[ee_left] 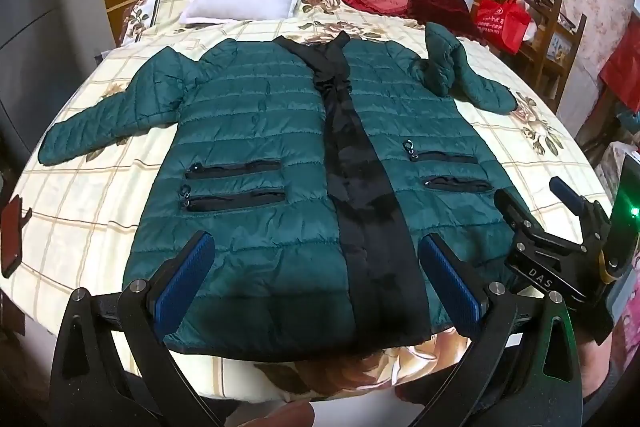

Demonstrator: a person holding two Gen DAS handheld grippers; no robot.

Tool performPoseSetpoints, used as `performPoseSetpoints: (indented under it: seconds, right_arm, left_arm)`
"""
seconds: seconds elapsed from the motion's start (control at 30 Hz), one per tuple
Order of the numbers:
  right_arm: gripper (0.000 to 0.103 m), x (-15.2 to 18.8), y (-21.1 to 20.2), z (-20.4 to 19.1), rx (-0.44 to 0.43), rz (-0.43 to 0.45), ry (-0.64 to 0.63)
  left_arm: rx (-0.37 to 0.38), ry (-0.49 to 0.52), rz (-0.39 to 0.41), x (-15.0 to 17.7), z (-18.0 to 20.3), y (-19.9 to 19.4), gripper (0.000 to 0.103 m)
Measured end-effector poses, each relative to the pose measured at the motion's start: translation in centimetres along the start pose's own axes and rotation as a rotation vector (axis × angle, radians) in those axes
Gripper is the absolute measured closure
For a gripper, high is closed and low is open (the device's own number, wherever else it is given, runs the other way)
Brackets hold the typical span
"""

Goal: Fold large clothes

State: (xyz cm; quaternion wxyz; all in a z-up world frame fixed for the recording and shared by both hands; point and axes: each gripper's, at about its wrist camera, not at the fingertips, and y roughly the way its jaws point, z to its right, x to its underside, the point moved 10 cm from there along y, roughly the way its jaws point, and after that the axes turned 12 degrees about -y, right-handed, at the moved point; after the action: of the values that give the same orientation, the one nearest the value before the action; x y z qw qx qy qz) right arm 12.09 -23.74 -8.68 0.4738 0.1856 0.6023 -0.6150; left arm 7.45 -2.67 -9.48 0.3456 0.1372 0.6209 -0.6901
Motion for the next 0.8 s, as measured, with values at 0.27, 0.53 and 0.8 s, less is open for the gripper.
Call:
performPoseSetpoints:
  seconds: [0.27, 0.53, 0.8]
  right_arm:
    - [0.003, -0.12, -0.10, -0.35, 0.004, 0.003, -0.019]
    - [0.003, -0.05, -0.06, -0.23, 0.008, 0.002, -0.016]
    - [0.003, -0.12, -0.13, -0.33, 0.006, 0.003, -0.024]
  left_arm:
    - [-0.002, 0.003, 0.002, 0.16, -0.08, -0.19, 0.000]
    - [-0.002, 0.004, 0.003, 0.26, -0.07, -0.31, 0.000]
    - [-0.005, -0.001, -0.002, 0.30, -0.30, -0.34, 0.000]
